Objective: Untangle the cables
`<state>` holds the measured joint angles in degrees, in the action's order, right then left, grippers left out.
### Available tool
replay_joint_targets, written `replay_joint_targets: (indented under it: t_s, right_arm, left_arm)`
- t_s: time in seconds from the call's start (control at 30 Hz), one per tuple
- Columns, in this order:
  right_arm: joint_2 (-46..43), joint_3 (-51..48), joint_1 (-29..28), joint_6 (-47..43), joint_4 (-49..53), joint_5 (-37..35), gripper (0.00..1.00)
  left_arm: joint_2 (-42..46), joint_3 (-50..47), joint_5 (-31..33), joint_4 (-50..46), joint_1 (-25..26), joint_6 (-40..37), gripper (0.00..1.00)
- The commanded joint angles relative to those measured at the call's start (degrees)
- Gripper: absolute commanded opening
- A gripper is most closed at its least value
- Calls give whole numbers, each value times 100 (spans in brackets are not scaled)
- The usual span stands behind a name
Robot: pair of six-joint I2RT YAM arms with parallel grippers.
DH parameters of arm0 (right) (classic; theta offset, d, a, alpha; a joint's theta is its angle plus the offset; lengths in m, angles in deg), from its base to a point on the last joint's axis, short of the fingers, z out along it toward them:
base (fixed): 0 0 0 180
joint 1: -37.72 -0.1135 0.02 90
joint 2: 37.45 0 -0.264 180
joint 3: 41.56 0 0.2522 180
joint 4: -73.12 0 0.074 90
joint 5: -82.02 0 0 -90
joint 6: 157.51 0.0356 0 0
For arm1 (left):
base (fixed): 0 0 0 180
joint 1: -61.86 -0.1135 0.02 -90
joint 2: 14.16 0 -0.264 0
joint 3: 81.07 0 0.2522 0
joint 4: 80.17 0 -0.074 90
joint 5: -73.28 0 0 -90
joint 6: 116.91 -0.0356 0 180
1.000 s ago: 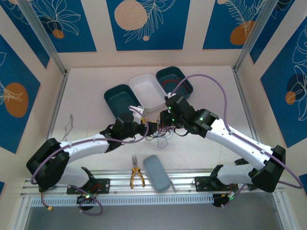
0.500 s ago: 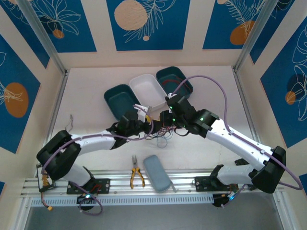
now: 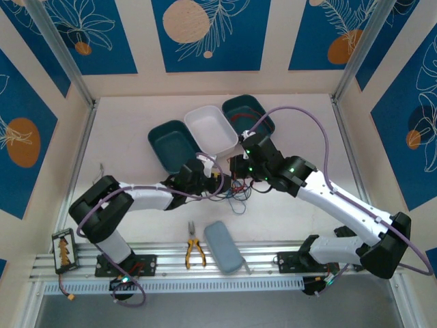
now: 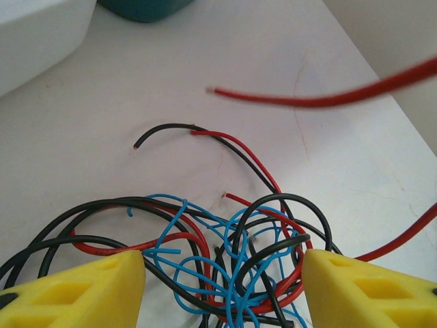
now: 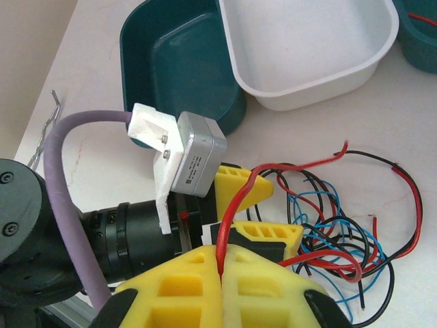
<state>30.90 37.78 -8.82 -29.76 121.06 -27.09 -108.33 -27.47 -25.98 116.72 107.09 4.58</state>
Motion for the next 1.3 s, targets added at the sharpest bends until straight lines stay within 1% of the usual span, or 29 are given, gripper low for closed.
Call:
replay_joint_targets:
  t_s: [0.0, 0.2, 0.4, 0.53, 0.63, 0.7, 0.8, 1.1, 1.27]
  right_arm:
    - [-248, 138, 70, -128, 66, -91, 0]
    - [-434, 250, 201, -189, 228, -232, 0]
    - [-552, 447, 260, -344, 303, -103, 0]
    - [-552, 685, 255, -533, 378, 9, 0]
    - [-519, 909, 260, -684, 501, 75, 0]
    - [-499, 1092, 260, -770, 643, 39, 0]
    - [-506, 1284, 262, -855, 812, -31, 0]
    - [-552, 1490, 394, -896, 1098, -167, 0]
    - [-536, 1520, 743, -886, 1153, -2, 0]
  left_arm:
    - [-114, 60, -199, 41, -34, 77, 62]
    - [-243, 94, -278, 60, -32, 77, 62]
    - [-445, 239, -412, 22, 10, 2, 62]
    - [-577, 416, -407, -246, 78, -126, 62]
    - [-658, 563, -359, -536, 115, -215, 59]
    - [-691, 608, -303, -666, 140, -243, 55]
    - [-725, 644, -220, -818, 146, -266, 54]
    - [-770, 688, -199, -904, 164, -275, 55]
    - [-612, 622, -243, -851, 177, -284, 58]
